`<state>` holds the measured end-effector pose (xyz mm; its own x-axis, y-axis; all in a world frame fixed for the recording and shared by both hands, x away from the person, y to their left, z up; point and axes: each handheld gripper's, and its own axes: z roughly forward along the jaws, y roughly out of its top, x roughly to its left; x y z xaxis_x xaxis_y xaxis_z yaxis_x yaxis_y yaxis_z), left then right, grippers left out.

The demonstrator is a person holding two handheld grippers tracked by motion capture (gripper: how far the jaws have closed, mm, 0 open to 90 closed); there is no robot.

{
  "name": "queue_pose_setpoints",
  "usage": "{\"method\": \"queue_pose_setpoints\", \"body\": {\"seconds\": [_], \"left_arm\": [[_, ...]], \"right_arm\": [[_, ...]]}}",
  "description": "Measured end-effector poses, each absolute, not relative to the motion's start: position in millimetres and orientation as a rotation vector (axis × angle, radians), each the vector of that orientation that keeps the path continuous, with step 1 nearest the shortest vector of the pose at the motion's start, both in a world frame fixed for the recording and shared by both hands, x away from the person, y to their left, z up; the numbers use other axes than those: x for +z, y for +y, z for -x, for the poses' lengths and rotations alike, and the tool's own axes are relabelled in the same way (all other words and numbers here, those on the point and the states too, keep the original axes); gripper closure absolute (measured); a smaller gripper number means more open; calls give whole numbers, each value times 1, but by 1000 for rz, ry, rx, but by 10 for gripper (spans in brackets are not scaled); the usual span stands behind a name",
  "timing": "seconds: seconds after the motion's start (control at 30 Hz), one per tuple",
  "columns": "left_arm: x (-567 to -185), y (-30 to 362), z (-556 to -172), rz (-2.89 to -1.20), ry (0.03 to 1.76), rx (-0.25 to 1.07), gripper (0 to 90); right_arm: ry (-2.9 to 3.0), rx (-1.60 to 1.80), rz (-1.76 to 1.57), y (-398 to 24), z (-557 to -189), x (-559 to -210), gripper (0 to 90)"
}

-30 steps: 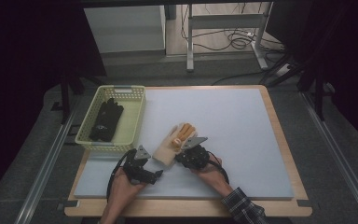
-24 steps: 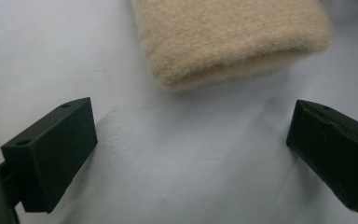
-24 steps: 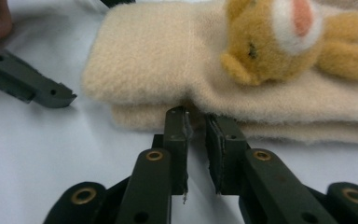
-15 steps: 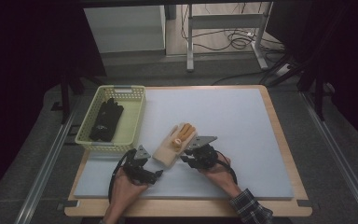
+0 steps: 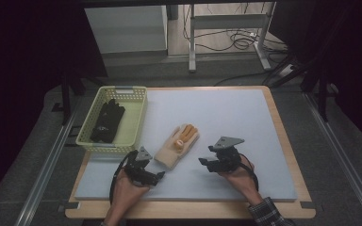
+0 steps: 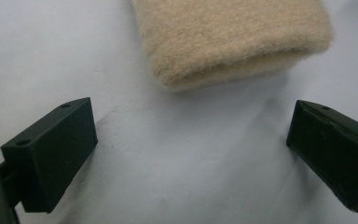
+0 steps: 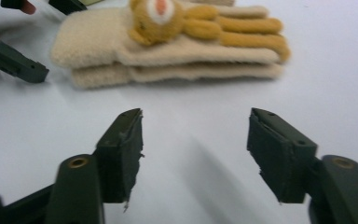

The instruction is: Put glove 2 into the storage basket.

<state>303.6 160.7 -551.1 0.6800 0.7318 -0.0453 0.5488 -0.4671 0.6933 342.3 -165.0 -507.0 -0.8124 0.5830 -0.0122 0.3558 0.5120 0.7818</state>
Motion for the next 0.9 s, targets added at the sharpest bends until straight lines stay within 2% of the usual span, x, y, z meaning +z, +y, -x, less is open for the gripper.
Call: {"method": "queue_pose_setpoints", "body": {"seconds": [0.47,0.9], "left_arm": [[-551,161,-304,-2190,980,337,17],[-551,161,-303,-2191,979,338,17]], "right_arm": [[2440,1112,-920,-213,-339,-516,130],[2447,999,-960,-227,-341,-533,71]]}}
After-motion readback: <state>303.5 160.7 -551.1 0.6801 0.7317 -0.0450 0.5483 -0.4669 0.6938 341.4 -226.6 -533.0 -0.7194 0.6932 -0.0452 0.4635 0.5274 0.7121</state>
